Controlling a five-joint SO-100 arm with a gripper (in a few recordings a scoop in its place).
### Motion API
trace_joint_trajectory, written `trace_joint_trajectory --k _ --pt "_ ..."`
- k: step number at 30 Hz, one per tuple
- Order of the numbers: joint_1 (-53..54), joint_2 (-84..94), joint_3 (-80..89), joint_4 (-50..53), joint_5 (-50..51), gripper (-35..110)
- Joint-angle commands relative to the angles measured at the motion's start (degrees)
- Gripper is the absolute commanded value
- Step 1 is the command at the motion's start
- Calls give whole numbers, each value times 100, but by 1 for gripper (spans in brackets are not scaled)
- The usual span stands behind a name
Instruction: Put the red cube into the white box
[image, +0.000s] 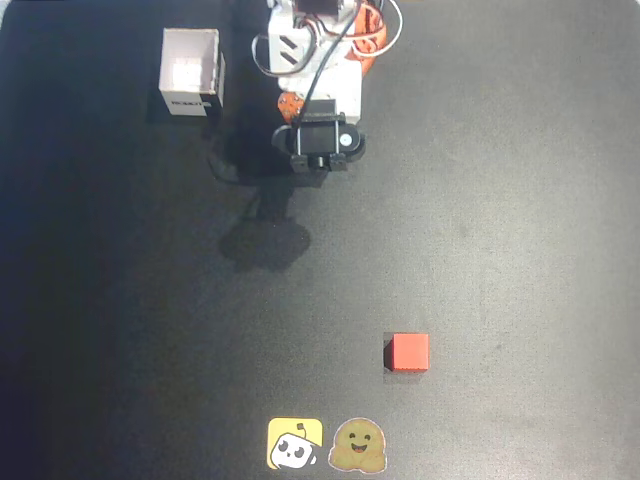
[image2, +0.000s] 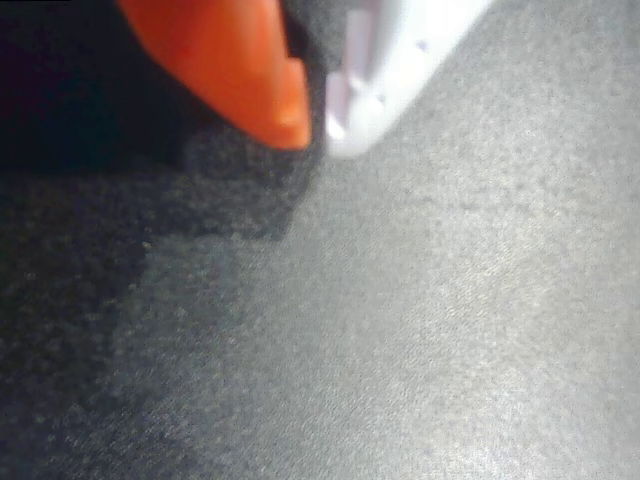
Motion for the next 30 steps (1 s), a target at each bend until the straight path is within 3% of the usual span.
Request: trace_joint_trajectory --k 1,30 --pt "26 26 -26 26 26 0" --pt "-167 0 -299 -141 18 0"
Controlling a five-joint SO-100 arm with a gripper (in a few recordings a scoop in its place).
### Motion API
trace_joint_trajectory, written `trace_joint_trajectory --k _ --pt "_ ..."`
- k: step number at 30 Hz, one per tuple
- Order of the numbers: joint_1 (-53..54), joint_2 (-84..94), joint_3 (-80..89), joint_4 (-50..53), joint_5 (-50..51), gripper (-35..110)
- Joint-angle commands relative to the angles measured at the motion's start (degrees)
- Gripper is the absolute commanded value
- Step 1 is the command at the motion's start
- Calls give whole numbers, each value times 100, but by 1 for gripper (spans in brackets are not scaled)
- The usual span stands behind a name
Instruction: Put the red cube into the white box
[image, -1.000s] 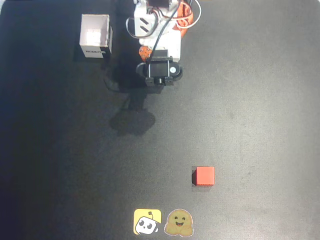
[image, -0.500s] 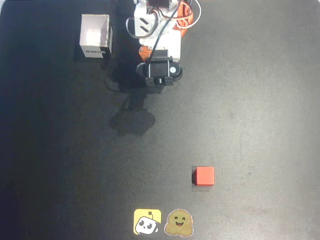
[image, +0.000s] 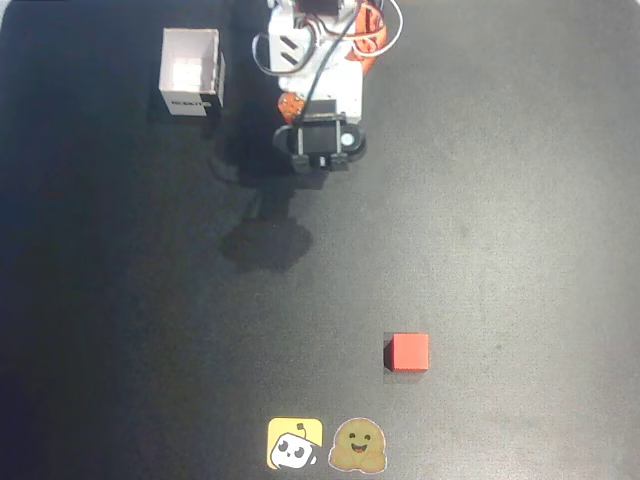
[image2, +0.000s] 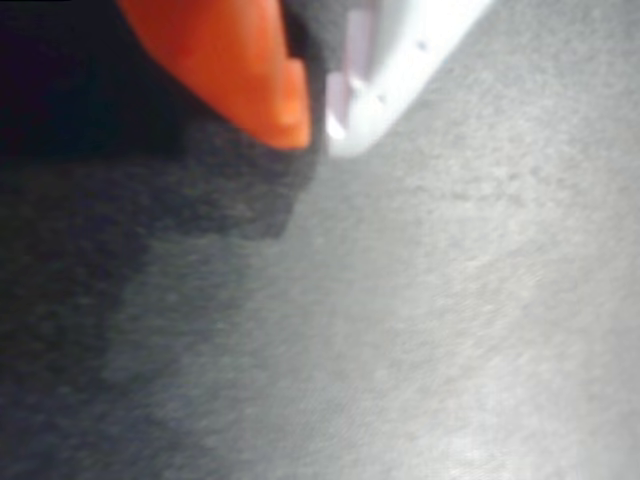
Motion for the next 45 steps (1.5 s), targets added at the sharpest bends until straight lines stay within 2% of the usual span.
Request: trace_joint_trajectory --k 1,4,7,12,24,25,28,34,45 --pt "-88 -158 -413 -79 18 0" --pt "-211 -1679 -1406 -229 9 0" --pt "-413 -3551 -2979 44 18 0" --pt "-712 -4447 -3867 -308 88 0" --pt "-1354 -8604 -7515 -369 677 0" --pt "-1397 -8859 -7770 -396 712 1" --pt "-1538 -9483 -8288 -650 817 16" --pt "-1775 -10485 -9185 -905 1116 27" --pt "-1960 -11988 -10397 -1011 1397 27"
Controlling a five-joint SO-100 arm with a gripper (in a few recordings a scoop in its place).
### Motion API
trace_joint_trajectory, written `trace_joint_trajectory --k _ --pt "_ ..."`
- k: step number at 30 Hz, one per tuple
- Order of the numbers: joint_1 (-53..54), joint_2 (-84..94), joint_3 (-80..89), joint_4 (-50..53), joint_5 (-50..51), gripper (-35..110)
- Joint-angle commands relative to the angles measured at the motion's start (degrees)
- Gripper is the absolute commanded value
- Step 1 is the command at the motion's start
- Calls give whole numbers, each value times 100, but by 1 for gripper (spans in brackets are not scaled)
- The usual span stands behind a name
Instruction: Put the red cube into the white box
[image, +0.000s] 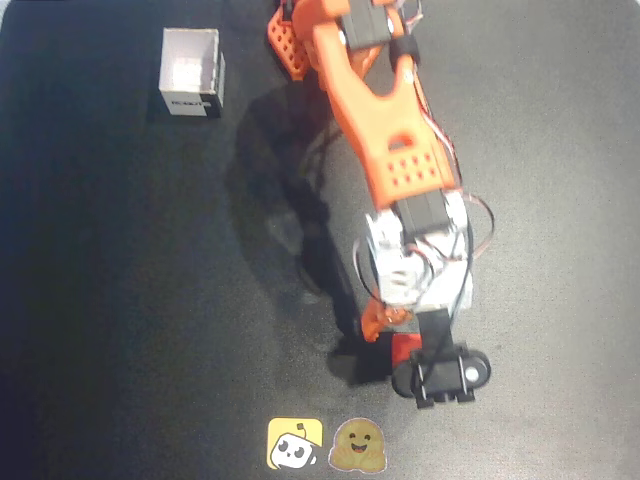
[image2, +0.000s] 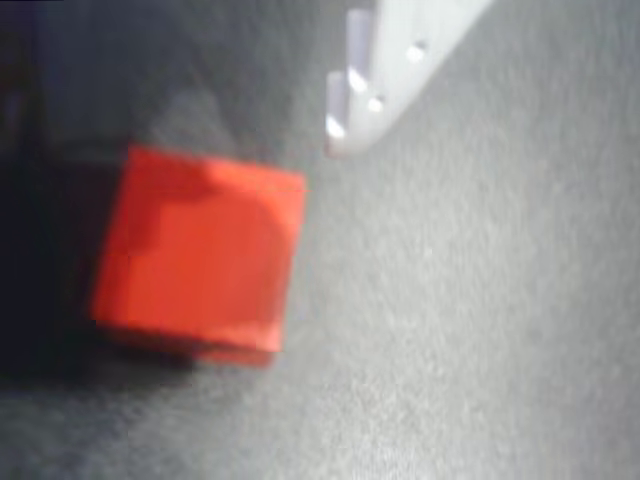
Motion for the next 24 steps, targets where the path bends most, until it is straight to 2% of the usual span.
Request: trace_joint_trajectory --k 1,13,20,24 --pt "-18 -114 -334 -193 44 27" --pt "-26 -844 -510 -677 158 27" --pt "-9 -1037 -501 -721 422 2" --pt "26 -1046 -483 -703 448 0"
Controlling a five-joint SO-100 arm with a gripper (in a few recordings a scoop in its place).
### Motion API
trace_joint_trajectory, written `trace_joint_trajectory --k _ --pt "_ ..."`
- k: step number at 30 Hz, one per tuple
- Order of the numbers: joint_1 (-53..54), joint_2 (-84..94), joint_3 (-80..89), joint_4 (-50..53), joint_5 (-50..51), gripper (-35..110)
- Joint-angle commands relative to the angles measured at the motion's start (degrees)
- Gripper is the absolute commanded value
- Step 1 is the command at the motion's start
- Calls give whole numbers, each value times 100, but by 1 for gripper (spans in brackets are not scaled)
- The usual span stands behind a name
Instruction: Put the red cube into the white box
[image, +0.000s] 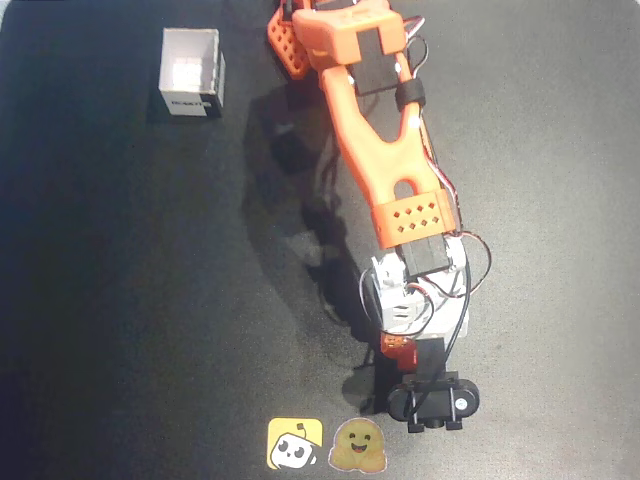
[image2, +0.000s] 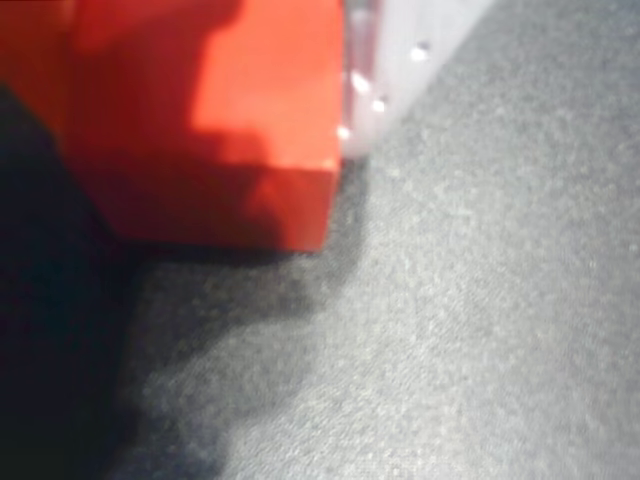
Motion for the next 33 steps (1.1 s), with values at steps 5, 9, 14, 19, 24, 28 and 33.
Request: trace_joint_trajectory --k 5,9,14,19,24,28,33 --pt "62 167 -290 220 352 0" --pt "255 554 -360 703 905 0" --pt "923 1213 -404 1573 1222 0" --pt "1828 2039 -316 2426 1696 0" --pt "3006 3437 905 2514 1714 0" --pt "4034 4939 2593 2092 1441 0" --pt "5458 5889 3507 2496 721 0"
